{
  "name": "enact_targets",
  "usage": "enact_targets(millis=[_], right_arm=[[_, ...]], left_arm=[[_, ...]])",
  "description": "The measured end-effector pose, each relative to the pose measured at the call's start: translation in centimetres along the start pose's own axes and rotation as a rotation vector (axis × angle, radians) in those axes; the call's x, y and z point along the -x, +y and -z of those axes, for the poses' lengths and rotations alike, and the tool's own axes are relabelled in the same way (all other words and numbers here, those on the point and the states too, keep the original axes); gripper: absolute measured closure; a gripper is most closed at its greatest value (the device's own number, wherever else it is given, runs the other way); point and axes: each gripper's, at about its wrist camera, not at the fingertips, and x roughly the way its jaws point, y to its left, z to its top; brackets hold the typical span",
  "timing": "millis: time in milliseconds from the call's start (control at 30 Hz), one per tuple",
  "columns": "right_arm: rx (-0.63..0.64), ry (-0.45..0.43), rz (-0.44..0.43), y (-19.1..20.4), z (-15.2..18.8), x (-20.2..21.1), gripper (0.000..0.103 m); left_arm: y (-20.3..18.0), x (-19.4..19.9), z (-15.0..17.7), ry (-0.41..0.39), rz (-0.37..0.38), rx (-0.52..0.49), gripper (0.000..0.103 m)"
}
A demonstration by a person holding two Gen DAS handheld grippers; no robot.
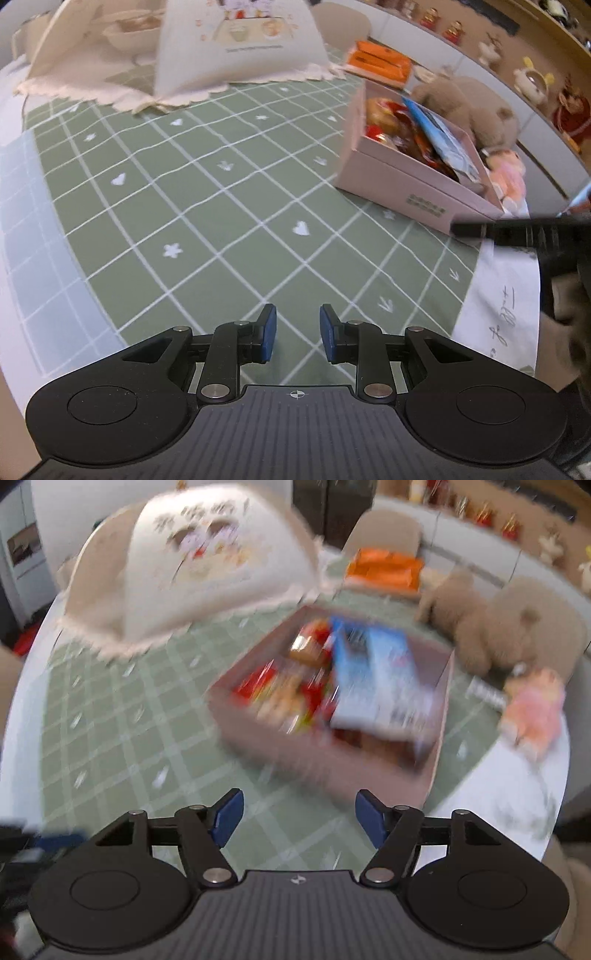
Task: Organize snacks
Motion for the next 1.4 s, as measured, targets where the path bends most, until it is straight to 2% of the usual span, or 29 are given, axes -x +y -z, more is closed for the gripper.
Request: enact_targets(millis=[67, 167, 267, 400, 500, 600, 767, 900, 967, 1000, 1067, 1167, 1400], right_arm=[[0.049, 0.080, 0.017, 0.7, 1.3, 0.2, 0.032], [0.118, 0.145, -0.002, 0.7, 2.8, 0.2, 0.032], [0.152, 0.159, -0.058, -0.5, 3.3, -0.2, 0.030], [0.207, 0.164, -0.154, -3.2, 3.8, -1.6, 0.030], [0.299, 0.146, -0.202, -5.5, 4.3, -1.9, 0.030], [0.381, 0.099, -0.178, -7.8, 4.5, -1.1, 0.030], [0.369, 0.108, -0.251, -11.6, 3.7, -0.3, 0.028], [0.374, 0.103, -0.240, -12.6, 3.3, -0.1, 0.028], [0.358, 0.128, -0.217, -12.9, 3.4, 0.1, 0.028], [0.353, 0.148, -0.232, -13.1, 3.4, 0.1, 0.028], [0.377, 0.171, -0.233, -13.0, 3.4, 0.2, 0.028], [0.436, 0.149, -0.197, -12.7, 3.4, 0.4, 0.028], [0.464, 0.149, -0.269, -14.9, 2.3, -0.4, 0.028]], left_arm=[[-0.9, 0.3, 0.0, -0.001, -0.019, 0.011, 0.074], [-2.5, 0.9, 0.2, -0.012, -0.032, 0.025, 0.074], [-4.3, 0.8, 0.7, -0.031, -0.078, 0.065, 0.075], [-8.2, -0.1, 2.1, -0.054, -0.178, 0.151, 0.079], [-11.7, -0.4, 3.4, -0.060, -0.257, 0.233, 0.082], [-15.1, -0.3, 4.2, -0.049, -0.269, 0.263, 0.085], [-19.5, 0.2, 4.5, -0.089, -0.291, 0.291, 0.086], [-20.6, 0.0, 4.5, -0.084, -0.328, 0.286, 0.086], [-20.7, 0.1, 4.3, -0.070, -0.347, 0.318, 0.086], [-20.8, 0.1, 4.2, -0.071, -0.347, 0.329, 0.086], [-20.9, 0.1, 4.1, -0.087, -0.339, 0.343, 0.086], [-21.7, 0.3, 4.2, -0.103, -0.337, 0.370, 0.087], [-25.3, -0.2, 4.0, -0.099, -0.394, 0.389, 0.087]])
